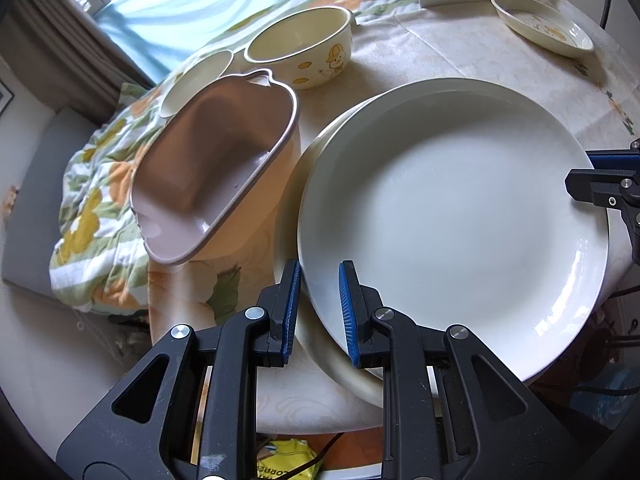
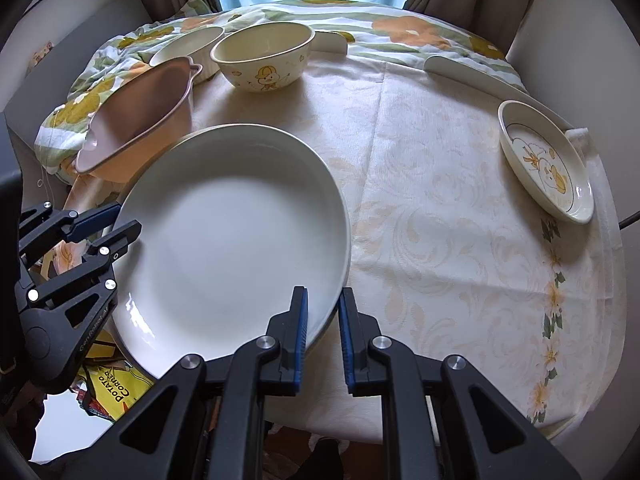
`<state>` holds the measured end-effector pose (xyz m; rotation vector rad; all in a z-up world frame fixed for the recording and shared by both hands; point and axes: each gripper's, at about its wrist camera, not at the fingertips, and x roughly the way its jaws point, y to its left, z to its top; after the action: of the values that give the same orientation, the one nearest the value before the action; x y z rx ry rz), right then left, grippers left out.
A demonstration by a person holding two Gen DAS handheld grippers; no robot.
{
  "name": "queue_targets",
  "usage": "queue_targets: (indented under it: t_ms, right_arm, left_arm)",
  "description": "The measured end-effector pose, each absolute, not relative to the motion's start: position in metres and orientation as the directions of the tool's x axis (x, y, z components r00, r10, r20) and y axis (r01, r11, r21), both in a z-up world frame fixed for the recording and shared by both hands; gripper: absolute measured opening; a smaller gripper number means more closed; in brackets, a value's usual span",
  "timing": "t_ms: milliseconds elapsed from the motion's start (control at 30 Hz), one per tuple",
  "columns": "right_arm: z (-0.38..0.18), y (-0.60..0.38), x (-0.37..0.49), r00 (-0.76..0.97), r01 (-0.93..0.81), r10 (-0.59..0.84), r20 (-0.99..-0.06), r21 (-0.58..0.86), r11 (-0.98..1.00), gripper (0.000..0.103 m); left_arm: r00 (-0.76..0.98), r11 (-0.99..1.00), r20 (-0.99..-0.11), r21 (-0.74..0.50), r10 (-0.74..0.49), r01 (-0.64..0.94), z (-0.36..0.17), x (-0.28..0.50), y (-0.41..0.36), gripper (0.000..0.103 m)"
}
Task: Organize plates and bowls
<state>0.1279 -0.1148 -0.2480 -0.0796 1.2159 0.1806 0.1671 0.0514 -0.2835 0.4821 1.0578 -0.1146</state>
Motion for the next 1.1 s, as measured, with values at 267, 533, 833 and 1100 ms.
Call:
queue_targets:
  t_ms: [267, 533, 833, 1100]
  right_arm:
    - [-0.247, -0.112, 0.129, 0.333, -0.195, 0.111, -0.936, 0.047, 0.980, 0.014]
    - [-0.246, -0.118, 0.129, 0.341, -0.180, 0.143, -0.929, 0.084, 0.980, 0.014]
    - [-0.187, -0.166, 0.104, 0.442, -0.067, 0.174, -0.880, 0.161, 0.985, 0.014]
    - [-0.154, -0.238, 0.073, 0.527, 0.150, 0.098, -0.844, 0.206, 0.967, 0.103]
  left_arm:
    - [0.498, 0.896, -0.855, 0.328, 0.147, 0.299, -0.282, 0.166, 0.056, 0.017]
    - [0.482, 0.908, -0.866, 0.300, 0.131, 0.293, -0.279, 0.169, 0.060, 0.017]
    - [0.527, 0.948, -0.848, 0.127, -0.049, 0.291, -0.204, 0.168, 0.063, 0.028]
    - [0.553, 0.893, -0.779, -0.020, -0.296, 0.450, -0.149, 0.183, 0.017, 0.103]
